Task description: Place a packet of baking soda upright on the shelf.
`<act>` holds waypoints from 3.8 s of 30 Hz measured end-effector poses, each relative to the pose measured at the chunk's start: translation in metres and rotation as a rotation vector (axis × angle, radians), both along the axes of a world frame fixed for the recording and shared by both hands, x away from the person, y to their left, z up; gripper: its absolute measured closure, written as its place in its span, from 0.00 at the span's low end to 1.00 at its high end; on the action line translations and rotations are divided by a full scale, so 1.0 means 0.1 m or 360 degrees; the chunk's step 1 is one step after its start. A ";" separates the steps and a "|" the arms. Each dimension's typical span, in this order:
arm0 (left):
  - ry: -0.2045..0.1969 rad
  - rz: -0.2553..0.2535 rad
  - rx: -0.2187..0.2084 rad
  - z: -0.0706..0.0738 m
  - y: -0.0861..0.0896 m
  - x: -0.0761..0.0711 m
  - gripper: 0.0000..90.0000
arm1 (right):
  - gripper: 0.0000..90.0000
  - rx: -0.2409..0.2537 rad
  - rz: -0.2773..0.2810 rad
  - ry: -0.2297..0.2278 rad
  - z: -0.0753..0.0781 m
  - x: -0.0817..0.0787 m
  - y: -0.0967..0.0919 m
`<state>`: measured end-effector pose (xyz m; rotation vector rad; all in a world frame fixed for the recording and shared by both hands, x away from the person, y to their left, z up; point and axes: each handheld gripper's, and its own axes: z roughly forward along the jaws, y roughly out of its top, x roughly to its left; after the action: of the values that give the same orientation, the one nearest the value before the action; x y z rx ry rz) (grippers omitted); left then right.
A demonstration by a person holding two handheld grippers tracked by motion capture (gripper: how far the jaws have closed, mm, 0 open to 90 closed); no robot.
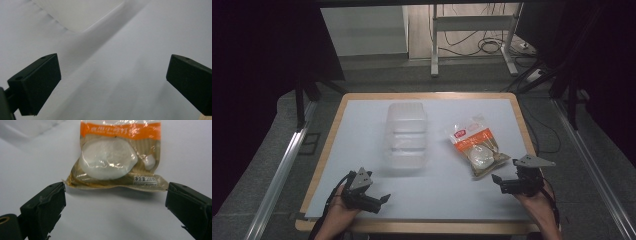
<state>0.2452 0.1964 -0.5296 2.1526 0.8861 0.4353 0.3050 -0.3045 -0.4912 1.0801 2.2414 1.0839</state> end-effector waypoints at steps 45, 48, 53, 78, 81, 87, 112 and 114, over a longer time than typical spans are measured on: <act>0.0012 -0.0007 0.0013 -0.01 -0.01 0.00 0.00 | 0.44 -0.0020 -0.0106 0.0053 0.03 0.25 -0.06; 0.0010 -0.0010 0.0015 -0.01 -0.01 0.00 0.00 | 0.49 -0.0019 -0.0115 0.0065 0.04 0.29 -0.08; 0.0009 -0.0010 0.0017 -0.01 -0.02 0.00 0.00 | 0.63 -0.0024 -0.0130 0.0131 0.04 0.38 -0.12; 0.0004 -0.0011 0.0022 -0.01 -0.02 0.00 0.00 | 0.98 -0.0296 -0.0179 0.0277 -0.14 1.05 -0.09; -0.0001 -0.0014 0.0025 -0.01 -0.03 -0.01 0.00 | 0.98 -0.0279 -0.0175 0.0299 -0.15 1.05 -0.10; -0.0002 -0.0017 0.0029 -0.01 -0.03 -0.01 0.00 | 0.98 -0.0225 -0.0154 0.0329 -0.17 1.02 -0.12; -0.0011 -0.0027 0.0046 -0.01 -0.04 -0.01 0.00 | 0.98 -0.0275 0.0147 0.0401 -0.16 0.56 0.09; -0.0011 -0.0026 0.0045 -0.01 -0.04 -0.01 0.00 | 0.98 -0.0288 0.0209 0.0403 -0.16 0.51 0.15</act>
<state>0.2438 0.1924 -0.5307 2.1817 0.8626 0.4491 0.3561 -0.2893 -0.5072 1.0553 2.5844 0.8107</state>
